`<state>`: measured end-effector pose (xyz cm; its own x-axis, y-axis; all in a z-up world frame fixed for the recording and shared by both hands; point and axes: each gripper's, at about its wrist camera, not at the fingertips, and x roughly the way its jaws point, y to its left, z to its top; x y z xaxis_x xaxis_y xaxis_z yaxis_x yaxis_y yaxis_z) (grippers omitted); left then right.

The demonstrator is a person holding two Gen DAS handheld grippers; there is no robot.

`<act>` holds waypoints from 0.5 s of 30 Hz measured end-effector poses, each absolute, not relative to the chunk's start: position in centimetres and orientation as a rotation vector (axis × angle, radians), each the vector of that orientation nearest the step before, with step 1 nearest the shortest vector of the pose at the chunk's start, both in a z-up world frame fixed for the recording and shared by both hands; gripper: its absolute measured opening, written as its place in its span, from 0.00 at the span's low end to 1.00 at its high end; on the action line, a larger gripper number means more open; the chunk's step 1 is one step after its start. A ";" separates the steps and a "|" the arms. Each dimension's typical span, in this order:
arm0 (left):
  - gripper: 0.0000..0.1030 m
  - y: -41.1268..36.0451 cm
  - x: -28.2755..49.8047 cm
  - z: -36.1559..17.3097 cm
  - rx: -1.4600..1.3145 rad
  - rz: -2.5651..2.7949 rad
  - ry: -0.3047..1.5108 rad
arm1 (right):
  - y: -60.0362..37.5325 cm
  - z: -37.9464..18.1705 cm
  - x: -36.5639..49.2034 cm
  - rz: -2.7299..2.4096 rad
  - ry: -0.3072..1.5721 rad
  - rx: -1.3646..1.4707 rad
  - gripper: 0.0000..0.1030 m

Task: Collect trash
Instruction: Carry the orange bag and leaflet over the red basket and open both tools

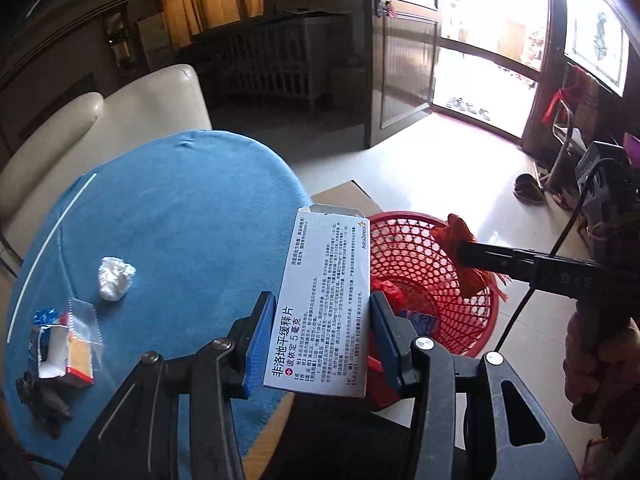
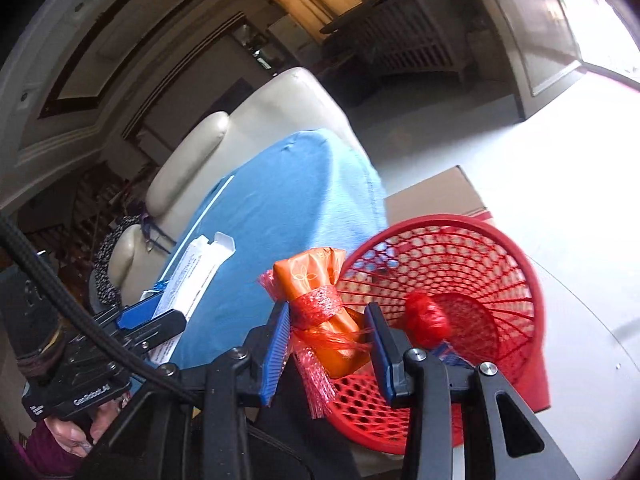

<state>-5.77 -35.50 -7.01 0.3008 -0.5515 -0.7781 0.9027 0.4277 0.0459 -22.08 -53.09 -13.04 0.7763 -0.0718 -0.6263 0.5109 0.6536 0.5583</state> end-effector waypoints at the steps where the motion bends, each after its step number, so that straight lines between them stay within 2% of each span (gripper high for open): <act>1: 0.48 -35.8 -5.9 -7.3 0.541 -1.042 0.779 | -53.3 -13.2 -22.5 -0.365 0.607 0.800 0.40; 15: 0.49 -39.8 -7.7 -9.3 0.599 -1.127 0.827 | -54.9 -15.6 -24.7 -0.438 0.643 0.867 0.41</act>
